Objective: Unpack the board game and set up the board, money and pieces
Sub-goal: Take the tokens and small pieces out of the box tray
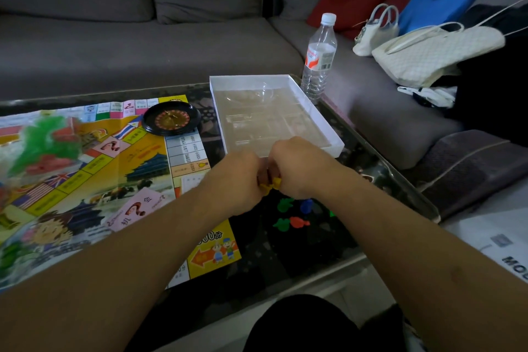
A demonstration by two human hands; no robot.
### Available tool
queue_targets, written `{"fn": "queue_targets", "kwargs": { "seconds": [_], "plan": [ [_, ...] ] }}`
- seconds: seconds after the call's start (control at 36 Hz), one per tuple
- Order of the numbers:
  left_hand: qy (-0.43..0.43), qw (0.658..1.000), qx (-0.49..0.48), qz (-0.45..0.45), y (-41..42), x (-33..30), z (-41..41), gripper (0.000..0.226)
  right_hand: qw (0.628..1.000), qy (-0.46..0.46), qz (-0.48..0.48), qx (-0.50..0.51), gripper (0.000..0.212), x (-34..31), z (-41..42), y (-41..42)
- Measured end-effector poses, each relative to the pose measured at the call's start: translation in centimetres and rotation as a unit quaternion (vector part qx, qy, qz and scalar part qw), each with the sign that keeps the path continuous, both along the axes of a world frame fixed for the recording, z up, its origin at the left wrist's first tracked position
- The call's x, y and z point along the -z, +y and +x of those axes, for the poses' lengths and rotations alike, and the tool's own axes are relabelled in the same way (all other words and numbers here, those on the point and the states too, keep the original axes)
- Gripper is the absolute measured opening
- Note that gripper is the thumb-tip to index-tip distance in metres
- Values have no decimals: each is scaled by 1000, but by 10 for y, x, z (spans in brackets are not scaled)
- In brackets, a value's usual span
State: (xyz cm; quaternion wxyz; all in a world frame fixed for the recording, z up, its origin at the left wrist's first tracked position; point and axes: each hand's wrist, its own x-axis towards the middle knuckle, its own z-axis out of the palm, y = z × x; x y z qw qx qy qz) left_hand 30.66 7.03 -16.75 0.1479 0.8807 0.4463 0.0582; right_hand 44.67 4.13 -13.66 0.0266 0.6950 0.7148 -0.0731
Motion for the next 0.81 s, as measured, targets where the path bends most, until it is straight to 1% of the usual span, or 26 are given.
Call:
{"fn": "queue_targets", "kwargs": {
  "seconds": [0.06,0.17,0.22,0.25,0.28,0.33,0.36,0.42,0.5,0.56,0.61,0.69,0.81],
  "plan": [
    [3,1000,9,5,0,2,0,16,1000,-8,-10,-4,37,3,0,-2],
    [8,1000,-5,-27,0,-2,1,14,1000,-3,-25,-3,37,3,1,-4],
    [-4,997,-26,-71,-3,-8,-2,17,999,-1,-35,1,29,-4,1,-8],
    [-14,996,-40,-84,-4,-10,-5,19,999,0,-36,5,22,-8,2,-11],
    [-24,994,-54,-87,-4,-11,-9,22,1000,4,-28,7,19,-11,3,-14],
    [-37,993,-75,-84,-3,-11,-21,27,1000,18,8,9,27,-17,4,-22],
    [-36,993,-79,-78,-3,-11,-27,24,999,31,27,13,28,-20,3,-25],
    [-9,996,-63,-62,-7,-9,-37,12,997,55,47,23,28,-24,3,-32],
    [56,997,-19,-40,-16,-5,-44,28,993,101,53,32,18,-22,1,-40],
    [66,998,-4,-10,-20,-1,-44,29,989,133,62,34,14,-20,-3,-45],
    [47,999,-2,6,-22,2,-42,23,988,139,59,33,13,-18,-6,-49],
    [22,1000,-12,-3,-24,5,-40,15,989,135,50,37,15,-16,-7,-51],
    [5,1000,-27,-7,-24,9,-40,10,994,101,33,8,21,-15,-11,-52]
  ]
}}
